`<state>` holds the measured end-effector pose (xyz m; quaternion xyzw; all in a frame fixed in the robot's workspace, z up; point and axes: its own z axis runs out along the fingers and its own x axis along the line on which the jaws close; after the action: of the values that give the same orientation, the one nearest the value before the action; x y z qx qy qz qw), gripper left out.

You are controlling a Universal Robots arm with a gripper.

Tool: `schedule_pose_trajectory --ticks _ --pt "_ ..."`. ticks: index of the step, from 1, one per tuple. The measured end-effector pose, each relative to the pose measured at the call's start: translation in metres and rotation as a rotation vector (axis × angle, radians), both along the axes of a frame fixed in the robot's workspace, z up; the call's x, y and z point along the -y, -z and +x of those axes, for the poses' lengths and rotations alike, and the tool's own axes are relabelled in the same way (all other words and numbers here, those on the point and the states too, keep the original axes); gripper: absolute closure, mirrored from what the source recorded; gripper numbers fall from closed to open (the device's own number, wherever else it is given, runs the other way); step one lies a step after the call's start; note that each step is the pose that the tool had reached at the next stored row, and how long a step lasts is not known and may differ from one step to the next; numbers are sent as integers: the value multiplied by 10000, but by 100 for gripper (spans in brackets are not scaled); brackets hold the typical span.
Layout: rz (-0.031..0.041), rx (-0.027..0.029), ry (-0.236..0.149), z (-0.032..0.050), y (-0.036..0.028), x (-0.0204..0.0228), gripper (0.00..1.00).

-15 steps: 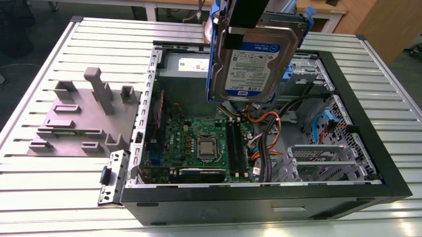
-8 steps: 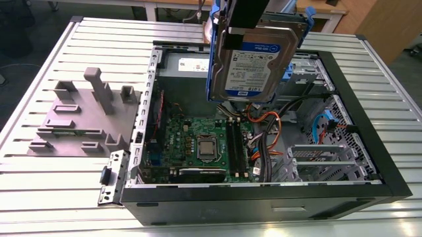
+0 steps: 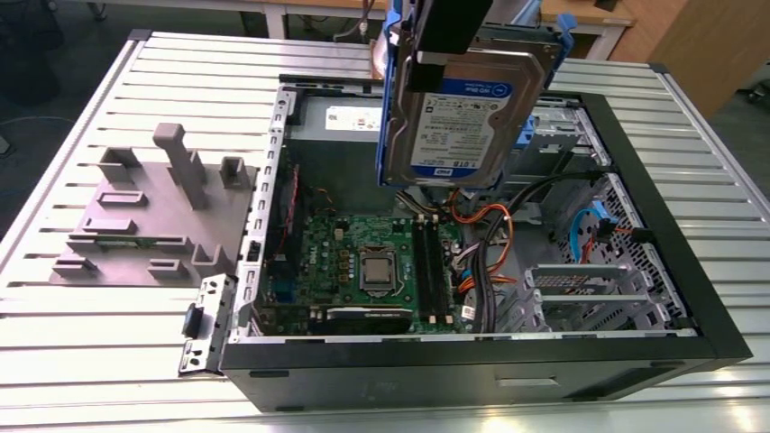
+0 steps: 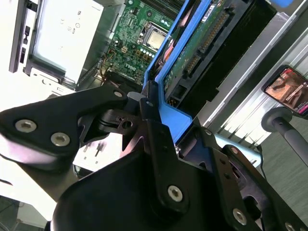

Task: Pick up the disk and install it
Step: 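Insert the disk into the insertion slot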

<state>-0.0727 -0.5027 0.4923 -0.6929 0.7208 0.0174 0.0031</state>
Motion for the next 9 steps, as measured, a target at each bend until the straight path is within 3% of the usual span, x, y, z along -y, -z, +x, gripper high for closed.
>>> schedule_pose_trajectory --ticks 6,9 --pt "-6 1 2 13 17 43 63" --pt "-7 0 2 100 31 45 63"
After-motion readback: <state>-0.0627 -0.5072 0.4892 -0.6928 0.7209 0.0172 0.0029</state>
